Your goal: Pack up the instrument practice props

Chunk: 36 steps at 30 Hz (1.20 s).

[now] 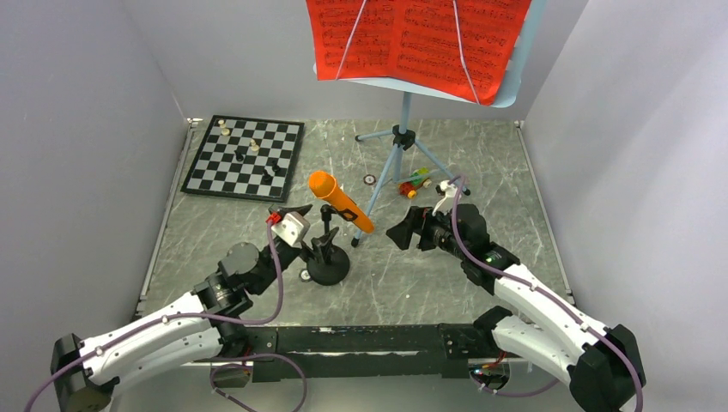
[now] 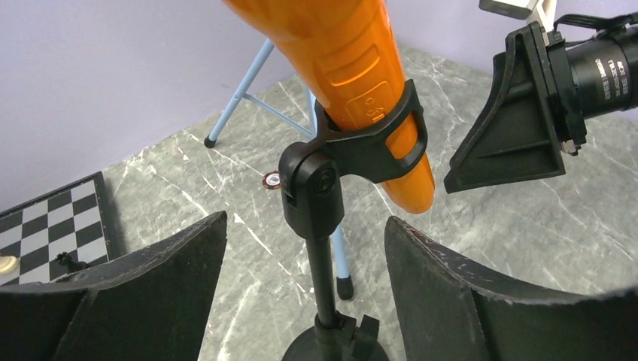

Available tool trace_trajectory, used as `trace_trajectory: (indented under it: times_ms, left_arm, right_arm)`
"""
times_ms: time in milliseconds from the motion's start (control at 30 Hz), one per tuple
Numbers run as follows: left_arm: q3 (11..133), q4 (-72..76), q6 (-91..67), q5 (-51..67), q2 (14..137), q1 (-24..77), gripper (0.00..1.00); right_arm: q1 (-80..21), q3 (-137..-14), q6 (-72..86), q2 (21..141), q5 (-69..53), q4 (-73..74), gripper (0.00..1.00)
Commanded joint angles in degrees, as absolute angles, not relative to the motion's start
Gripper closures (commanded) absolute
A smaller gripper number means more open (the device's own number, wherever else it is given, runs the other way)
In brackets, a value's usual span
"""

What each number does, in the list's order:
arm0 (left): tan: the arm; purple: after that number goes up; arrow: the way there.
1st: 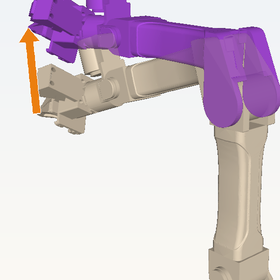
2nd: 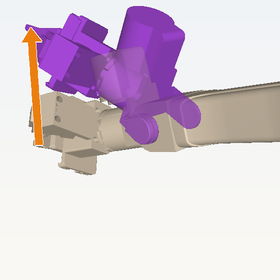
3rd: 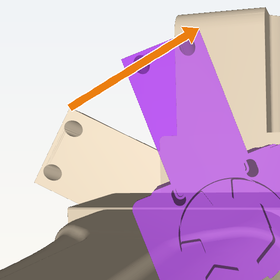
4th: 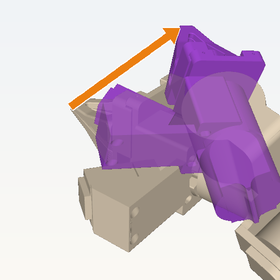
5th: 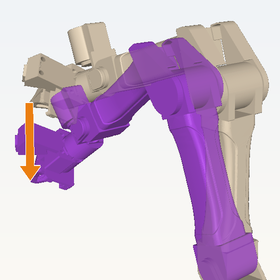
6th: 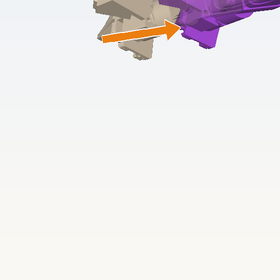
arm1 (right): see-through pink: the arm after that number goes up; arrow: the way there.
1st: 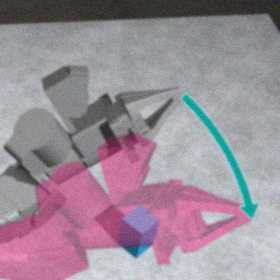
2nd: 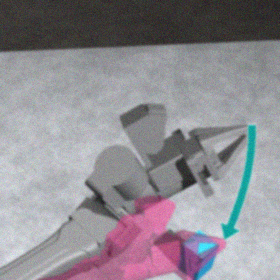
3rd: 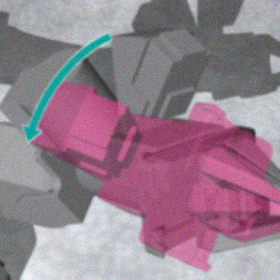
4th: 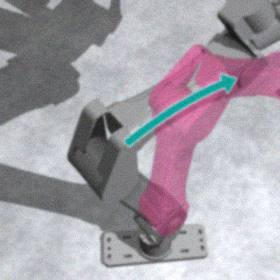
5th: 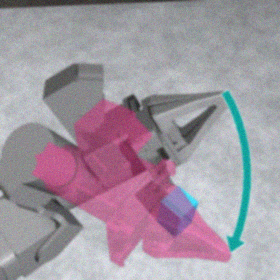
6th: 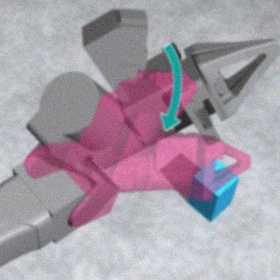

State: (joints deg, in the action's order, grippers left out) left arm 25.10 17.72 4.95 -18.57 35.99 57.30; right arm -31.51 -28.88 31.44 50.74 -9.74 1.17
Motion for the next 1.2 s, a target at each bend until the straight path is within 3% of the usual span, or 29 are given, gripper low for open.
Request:
trace_trajectory:
  times_ms: [0,467,700,1033,1167]
  left_arm:
    - [29.2,11.2,3.8,-2.4,35.6,51.5,0.20]
    - [32.7,9.6,0.4,28.6,40.9,33.0,0.26]
    - [35.9,11.4,0.4,34.2,48.0,30.0,0.33]
    - [33.6,18.2,-5.1,39.1,51.2,27.6,0.74]
    - [33.1,19.6,-5.8,38.9,50.3,27.7,1.00]
  right_arm:
    - [-31.7,-32.5,29.2,50.5,-12.0,3.2,0.00]
    - [-31.7,-33.5,27.5,48.0,-13.8,6.3,0.00]
    - [-31.7,-33.7,26.5,45.7,-13.1,8.5,0.00]
    - [-31.7,-34.1,25.9,43.9,-13.8,10.4,0.00]
    - [-31.7,-33.9,26.0,44.2,-14.1,10.0,0.00]
